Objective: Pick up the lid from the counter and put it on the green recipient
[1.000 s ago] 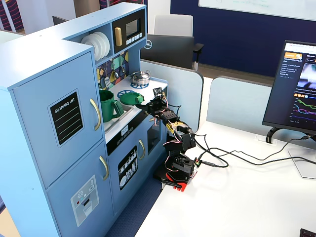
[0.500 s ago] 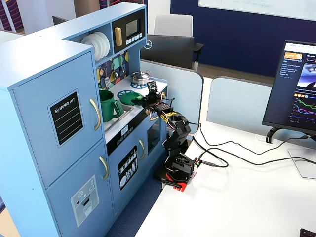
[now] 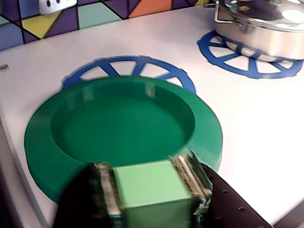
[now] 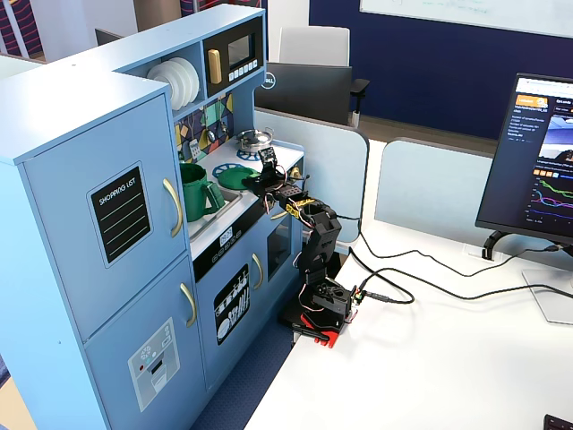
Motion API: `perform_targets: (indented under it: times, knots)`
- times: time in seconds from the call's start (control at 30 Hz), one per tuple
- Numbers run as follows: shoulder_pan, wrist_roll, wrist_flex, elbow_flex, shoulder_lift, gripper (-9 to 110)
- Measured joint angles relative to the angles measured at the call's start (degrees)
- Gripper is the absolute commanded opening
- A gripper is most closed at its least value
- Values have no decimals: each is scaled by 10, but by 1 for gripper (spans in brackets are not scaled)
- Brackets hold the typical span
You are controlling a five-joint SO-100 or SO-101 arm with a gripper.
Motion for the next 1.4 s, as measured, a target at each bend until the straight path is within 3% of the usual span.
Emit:
perform_targets:
  times: [0.3,0.57,0.97,1.2,1.4]
  knots:
    - [-18,19,4,-66,-11,0]
    - [-37,16,135,-232,-11,0]
    - [-195,12,268,-387,4,0]
    - [-280,-14,284,-403,4,0]
    - [-294,-30,290,-403,4,0]
